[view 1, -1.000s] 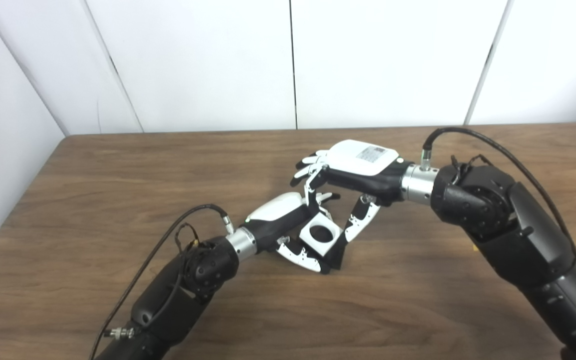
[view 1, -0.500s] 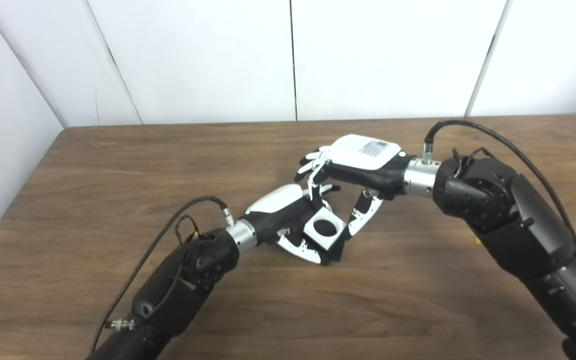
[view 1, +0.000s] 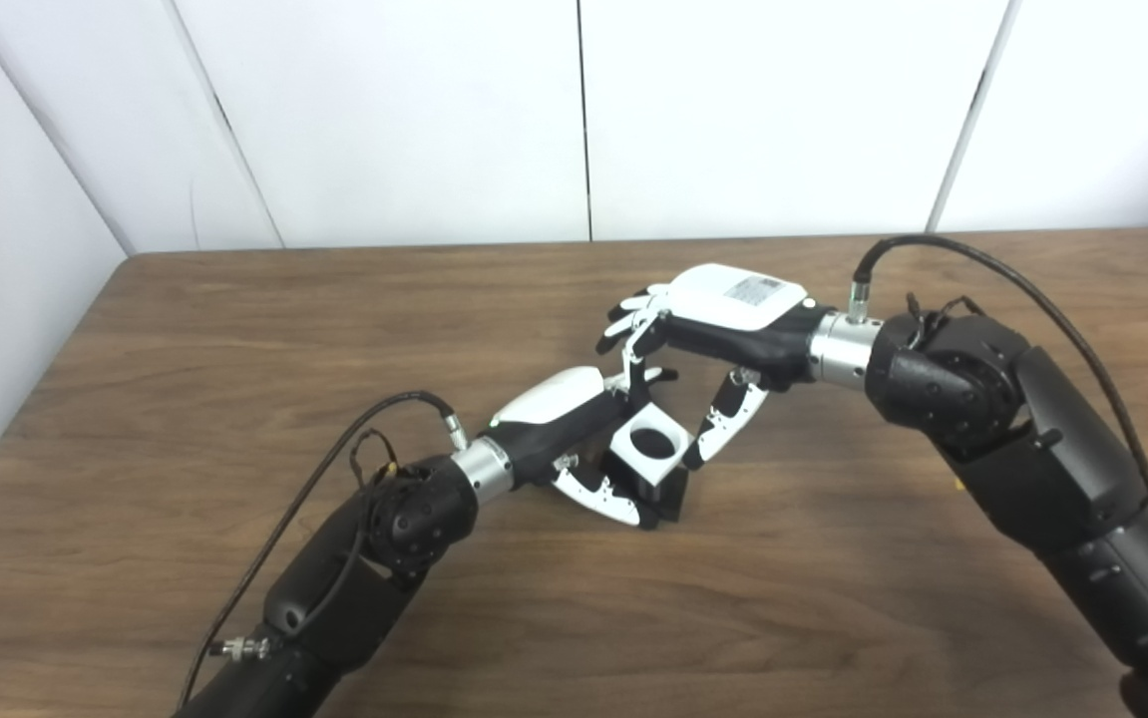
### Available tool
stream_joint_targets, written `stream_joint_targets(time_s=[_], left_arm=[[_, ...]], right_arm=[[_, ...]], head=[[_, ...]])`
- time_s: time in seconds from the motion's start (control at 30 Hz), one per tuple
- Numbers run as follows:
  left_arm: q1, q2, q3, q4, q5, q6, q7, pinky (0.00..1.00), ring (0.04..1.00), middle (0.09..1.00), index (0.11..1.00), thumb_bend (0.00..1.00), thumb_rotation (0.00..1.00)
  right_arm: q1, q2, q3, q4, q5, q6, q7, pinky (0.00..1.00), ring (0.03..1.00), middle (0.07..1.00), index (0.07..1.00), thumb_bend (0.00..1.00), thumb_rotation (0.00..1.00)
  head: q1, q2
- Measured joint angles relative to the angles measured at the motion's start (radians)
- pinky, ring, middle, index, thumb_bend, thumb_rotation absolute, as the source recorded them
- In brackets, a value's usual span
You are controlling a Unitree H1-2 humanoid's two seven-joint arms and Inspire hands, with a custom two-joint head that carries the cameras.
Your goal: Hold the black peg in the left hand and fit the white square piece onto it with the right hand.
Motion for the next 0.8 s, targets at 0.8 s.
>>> stream_joint_targets(time_s=[0.8], left_arm=[[0.000,-0.005,-0.001,-0.004,0.002,0.010,-0.001,0.97,1.000,0.997,0.495,0.52,0.08]], right_arm=[[0.020,0.011,0.013,0.030,-0.023,-0.005,-0.005,0.97,0.933,0.847,0.483,0.52,0.14]], head=[[0.015,0.008]])
